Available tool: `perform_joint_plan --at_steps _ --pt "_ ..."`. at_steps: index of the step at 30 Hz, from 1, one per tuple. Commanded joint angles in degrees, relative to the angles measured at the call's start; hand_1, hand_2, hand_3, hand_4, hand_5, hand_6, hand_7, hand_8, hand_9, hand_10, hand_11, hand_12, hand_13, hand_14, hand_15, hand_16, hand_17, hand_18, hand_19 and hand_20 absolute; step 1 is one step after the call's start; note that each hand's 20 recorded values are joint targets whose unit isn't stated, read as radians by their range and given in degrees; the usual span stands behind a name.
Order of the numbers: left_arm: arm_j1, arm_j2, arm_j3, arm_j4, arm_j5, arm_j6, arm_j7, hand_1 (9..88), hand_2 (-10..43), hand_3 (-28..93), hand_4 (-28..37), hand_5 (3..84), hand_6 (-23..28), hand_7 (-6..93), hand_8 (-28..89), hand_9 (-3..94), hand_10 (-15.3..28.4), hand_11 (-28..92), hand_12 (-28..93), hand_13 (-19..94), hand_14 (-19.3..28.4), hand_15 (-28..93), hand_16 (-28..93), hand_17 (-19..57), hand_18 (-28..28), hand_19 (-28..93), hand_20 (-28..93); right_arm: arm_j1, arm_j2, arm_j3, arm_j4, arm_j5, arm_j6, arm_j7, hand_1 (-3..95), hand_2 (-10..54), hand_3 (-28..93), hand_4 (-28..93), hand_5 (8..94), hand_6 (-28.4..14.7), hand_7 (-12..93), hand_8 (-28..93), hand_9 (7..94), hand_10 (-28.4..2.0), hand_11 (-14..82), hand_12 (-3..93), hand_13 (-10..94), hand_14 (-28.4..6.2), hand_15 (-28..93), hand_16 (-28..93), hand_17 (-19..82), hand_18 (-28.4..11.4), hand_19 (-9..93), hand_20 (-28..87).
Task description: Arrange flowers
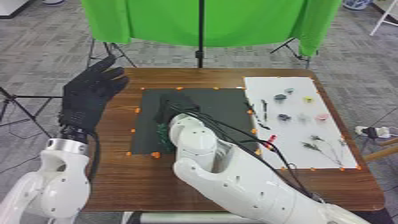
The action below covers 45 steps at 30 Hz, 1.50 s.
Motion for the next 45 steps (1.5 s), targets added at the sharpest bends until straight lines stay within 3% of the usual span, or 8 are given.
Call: perform_joint_plan --at_steps 1,10,19,25,31,36,41,45 --pt "6.4 -0.92 -0.77 -1.46 0.15 0.74 2.7 24.1 7.8 79 -25.9 42.1 10.8 11.5 -9 37.1 20.1 27 9 27 26.3 51 -12 -7.7 25.3 58 12 -8.9 -0.3 0.9 -2.1 -0.1 -6.2 0.4 34.3 -6.8 75 -28 85.8 -2.9 19 -11 85.1 -14.0 55.2 22.9 83 -8.5 80 21 52 -25.1 93 46" --pt "6.4 -0.81 -0.53 -1.46 0.06 0.65 2.84 24.2 7.7 79 -26.0 42.0 10.7 11.9 -9 37.2 19.8 28 9 27 26.2 52 -11 -7.7 25.3 58 11 -9.4 0.5 0.9 -2.1 1.3 -7.9 0.7 30.9 -5.1 76 -28 82.3 -4.8 16 -11 84.2 -14.9 54.4 22.5 82 -9.2 80 21 51 -25.8 93 45" --pt "5.7 -0.46 0.03 -1.18 -0.07 0.8 2.87 24.1 7.7 79 -26.2 42.1 10.6 12.4 -9 37.3 19.2 32 8 28 24.7 59 -13 -6.3 25.3 63 9 -11.1 -1.5 1.7 -3.4 1.0 -12.2 -4.0 29.0 -9.1 82 -28 82.5 -4.7 15 -12 84.6 -15.0 54.5 21.7 82 -9.5 80 20 50 -26.4 93 45" --pt "5.0 -0.67 0.28 -0.87 0.07 0.78 2.48 23.9 7.6 80 -26.4 41.8 10.2 12.5 -9 37.1 18.2 33 8 29 23.1 62 -16 -5.0 24.8 72 -6 -12.1 -2.4 1.9 -4.2 -0.2 -13.1 -5.4 27.1 -9.5 84 -28 83.2 -4.3 15 -12 84.7 -15.0 54.4 21.9 82 -9.9 80 20 50 -26.9 93 45" --pt "7.9 -1.09 -1.57 -2.08 -0.01 1.73 2.75 23.8 7.5 80 -26.2 41.6 10.0 12.9 -10 37.3 17.8 34 6 30 22.7 63 -17 -4.8 24.8 75 -14 -11.1 0.8 0.4 -6.4 -4.3 -10.7 -4.0 26.4 -9.5 84 -28 84.2 -3.9 15 -12 86.4 -14.9 53.7 21.8 83 -9.5 80 20 51 -26.9 93 45" --pt "10.8 -1.85 -3.12 -3.0 -0.06 2.22 2.49 23.8 7.5 80 -26.6 41.8 10.1 13.0 -10 37.4 18.5 33 6 28 24.9 59 -17 -6.5 25.3 71 -14 -11.9 3.6 4.3 -10.6 -2.5 -12.7 -2.5 30.2 -8.3 76 -28 90.3 -3.3 20 -11 89.4 -14.4 52.9 22.1 86 -8.8 80 20 55 -26.7 93 48" --pt "12.8 -2.18 -4.09 -2.9 -0.75 2.79 4.09 23.9 7.6 79 -26.7 42.0 10.4 12.7 -10 37.3 19.8 29 8 27 26.4 51 -13 -7.5 25.6 68 -8 -13.2 10.8 10.5 -16.7 3.3 -8.3 0.6 33.6 -2.3 68 -27 87.9 -3.7 24 -10 87.4 -15.2 51.9 22.6 84 -9.4 79 22 53 -26.5 93 46" --pt "14.2 -2.45 -4.59 -2.83 -1.29 2.98 5.36 23.7 7.7 79 -26.6 41.8 10.6 11.8 -9 36.9 19.9 26 9 27 26.3 48 -10 -7.7 25.9 66 -2 -17.9 18.9 19.3 -22.1 8.4 -2.1 4.5 33.0 -1.2 67 -24 80.1 -5.0 21 -11 82.2 -17.3 46.2 20.0 79 -10.9 74 19 47 -26.5 93 30"
